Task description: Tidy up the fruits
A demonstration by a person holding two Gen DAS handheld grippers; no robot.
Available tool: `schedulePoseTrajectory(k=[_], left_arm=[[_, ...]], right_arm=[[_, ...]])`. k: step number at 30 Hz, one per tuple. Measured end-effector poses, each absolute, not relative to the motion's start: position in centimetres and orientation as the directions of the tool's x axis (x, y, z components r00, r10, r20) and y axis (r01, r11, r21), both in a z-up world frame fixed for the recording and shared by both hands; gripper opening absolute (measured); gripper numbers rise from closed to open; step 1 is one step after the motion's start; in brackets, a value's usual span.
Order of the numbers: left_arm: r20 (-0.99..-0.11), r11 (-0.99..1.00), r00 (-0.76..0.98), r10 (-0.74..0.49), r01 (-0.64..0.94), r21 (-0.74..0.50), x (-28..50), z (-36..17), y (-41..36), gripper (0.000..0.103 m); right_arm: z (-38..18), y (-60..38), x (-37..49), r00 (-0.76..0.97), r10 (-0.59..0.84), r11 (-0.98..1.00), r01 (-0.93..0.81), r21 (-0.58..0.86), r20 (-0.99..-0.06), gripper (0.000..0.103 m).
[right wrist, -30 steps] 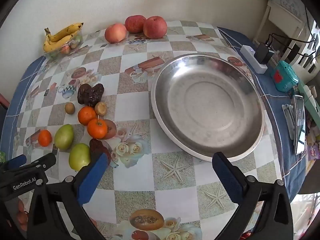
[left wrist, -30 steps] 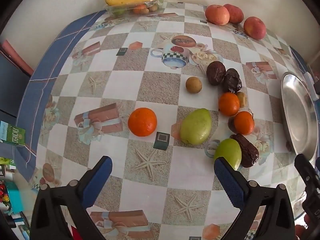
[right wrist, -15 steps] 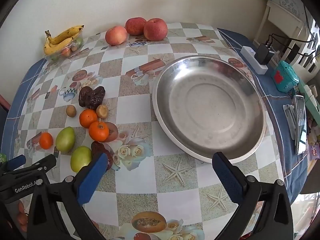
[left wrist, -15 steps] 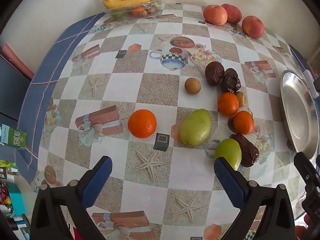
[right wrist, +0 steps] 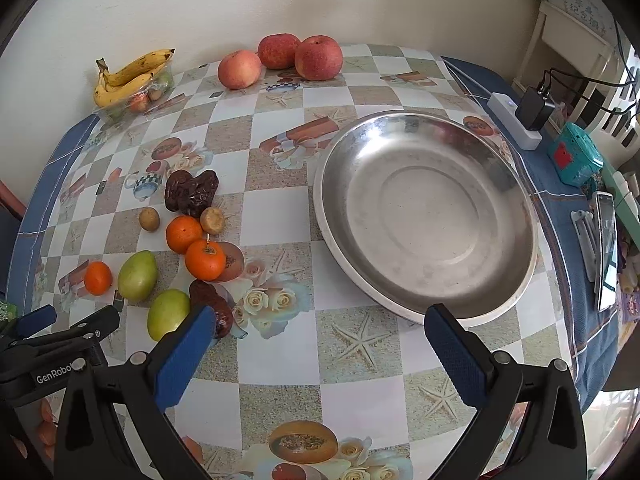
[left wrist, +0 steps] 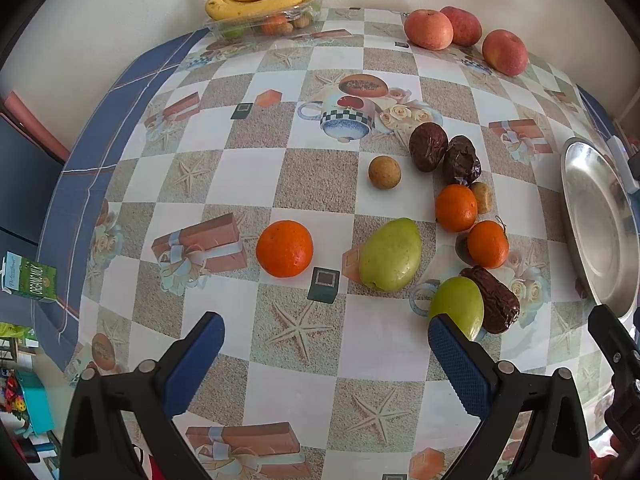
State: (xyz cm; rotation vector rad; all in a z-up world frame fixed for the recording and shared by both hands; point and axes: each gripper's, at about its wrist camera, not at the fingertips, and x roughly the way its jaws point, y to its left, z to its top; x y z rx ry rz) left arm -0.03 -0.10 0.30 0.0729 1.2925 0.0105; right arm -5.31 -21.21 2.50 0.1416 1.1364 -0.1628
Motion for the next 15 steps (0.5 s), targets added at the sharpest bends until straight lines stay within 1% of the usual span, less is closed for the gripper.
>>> schedulePoseTrajectory(k=[15], left_arm=[[-0.961, 0.997, 0.271, 0.053, 0.036, 0.065, -0.08, 0.17, -0.03, 0.103]], right_arm=[[2.42, -21.13, -5.26, 0.405, -0.039, 0.980, 0.193, 0.043, -0.913, 0.103]])
